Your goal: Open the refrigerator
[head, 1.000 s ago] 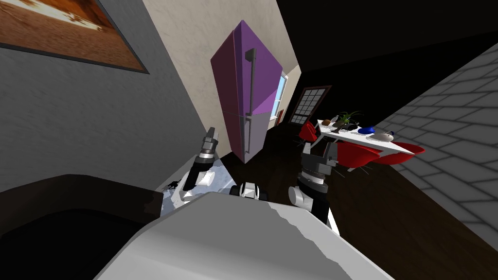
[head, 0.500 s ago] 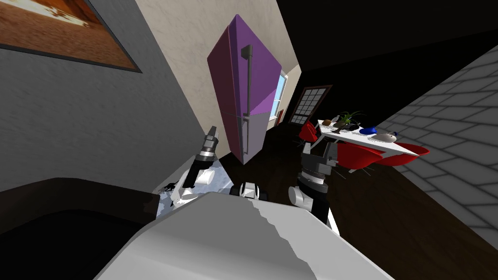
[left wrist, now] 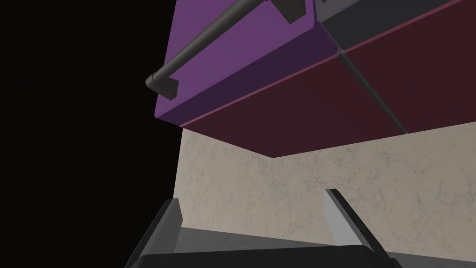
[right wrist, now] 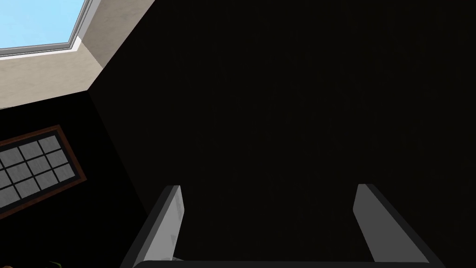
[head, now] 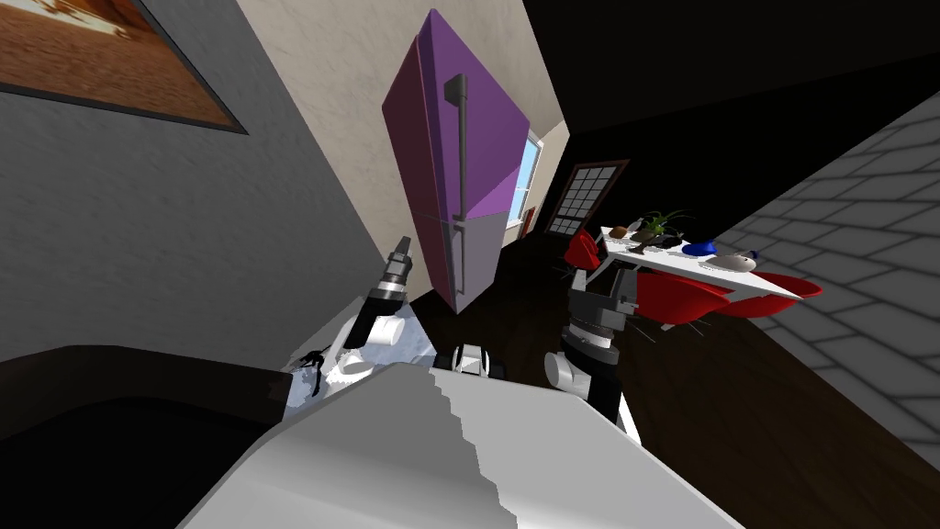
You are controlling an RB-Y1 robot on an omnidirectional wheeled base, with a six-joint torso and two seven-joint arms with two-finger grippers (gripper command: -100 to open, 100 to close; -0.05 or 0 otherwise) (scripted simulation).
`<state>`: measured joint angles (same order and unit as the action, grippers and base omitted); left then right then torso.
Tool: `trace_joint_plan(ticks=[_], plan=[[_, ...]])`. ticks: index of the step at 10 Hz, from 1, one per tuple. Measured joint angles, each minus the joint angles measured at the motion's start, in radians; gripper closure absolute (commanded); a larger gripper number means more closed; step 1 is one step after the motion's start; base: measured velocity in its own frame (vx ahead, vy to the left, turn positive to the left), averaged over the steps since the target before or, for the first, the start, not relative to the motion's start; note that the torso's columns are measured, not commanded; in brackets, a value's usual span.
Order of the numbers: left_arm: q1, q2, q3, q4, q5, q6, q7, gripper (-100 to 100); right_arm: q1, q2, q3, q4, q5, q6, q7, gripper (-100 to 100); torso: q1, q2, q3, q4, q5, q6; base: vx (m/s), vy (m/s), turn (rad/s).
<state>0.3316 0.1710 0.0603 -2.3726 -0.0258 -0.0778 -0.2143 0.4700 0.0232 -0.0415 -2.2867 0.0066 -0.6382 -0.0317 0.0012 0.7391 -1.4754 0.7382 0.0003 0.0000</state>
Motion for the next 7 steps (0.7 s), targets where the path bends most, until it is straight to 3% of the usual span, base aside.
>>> trace_joint_plan(ticks=[7], plan=[[-0.039, -0.009, 0.015, -0.025, -0.017, 0.167, -0.025, -100, 0.0, 0.0, 0.0, 0.0, 0.0, 0.0, 0.0, 0, -0.001, -0.002, -0.001, 0.0, 0.0, 0.0, 0.067, -0.051, 0.005]])
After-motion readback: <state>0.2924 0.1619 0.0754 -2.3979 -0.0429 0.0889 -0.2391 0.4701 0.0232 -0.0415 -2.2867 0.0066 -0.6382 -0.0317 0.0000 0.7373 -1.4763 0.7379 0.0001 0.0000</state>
